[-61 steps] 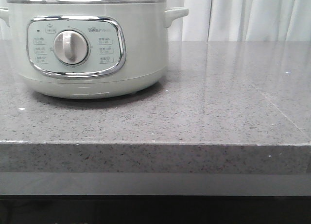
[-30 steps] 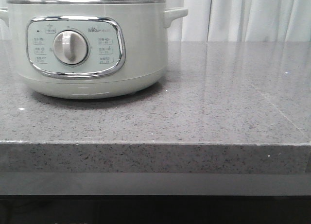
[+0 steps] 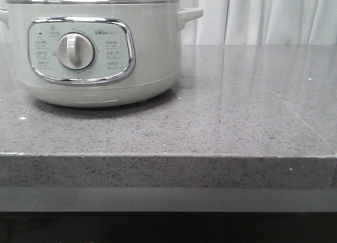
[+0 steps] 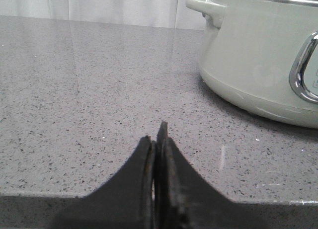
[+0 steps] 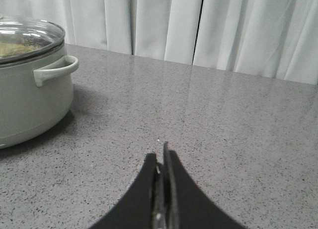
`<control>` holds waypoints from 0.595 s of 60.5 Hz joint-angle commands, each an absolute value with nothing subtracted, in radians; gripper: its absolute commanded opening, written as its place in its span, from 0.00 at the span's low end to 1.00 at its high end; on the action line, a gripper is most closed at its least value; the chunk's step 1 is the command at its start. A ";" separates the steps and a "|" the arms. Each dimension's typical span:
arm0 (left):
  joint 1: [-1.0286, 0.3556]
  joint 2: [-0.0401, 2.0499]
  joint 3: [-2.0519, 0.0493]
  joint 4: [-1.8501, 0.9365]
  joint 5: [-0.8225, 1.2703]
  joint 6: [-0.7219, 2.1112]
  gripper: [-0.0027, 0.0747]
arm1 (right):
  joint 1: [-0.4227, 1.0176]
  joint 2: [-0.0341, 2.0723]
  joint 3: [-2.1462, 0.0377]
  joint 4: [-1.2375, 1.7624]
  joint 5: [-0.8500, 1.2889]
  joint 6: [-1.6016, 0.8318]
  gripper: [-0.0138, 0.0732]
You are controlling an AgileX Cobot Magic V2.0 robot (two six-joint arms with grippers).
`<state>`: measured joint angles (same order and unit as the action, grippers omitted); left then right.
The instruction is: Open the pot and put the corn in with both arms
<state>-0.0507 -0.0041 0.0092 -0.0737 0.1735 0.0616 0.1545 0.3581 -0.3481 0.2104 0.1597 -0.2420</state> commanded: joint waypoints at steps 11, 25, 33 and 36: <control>-0.050 -0.029 0.007 -0.084 0.084 0.050 0.01 | 0.157 0.366 -0.373 0.213 0.088 -0.249 0.08; -0.050 -0.029 0.007 -0.084 0.084 0.050 0.01 | 0.157 0.366 -0.373 0.213 0.088 -0.249 0.08; -0.050 -0.029 0.007 -0.084 0.084 0.050 0.01 | 0.157 0.366 -0.361 0.213 0.080 -0.249 0.08; -0.050 -0.029 0.007 -0.084 0.084 0.050 0.01 | 0.157 0.366 -0.349 0.213 0.077 -0.249 0.08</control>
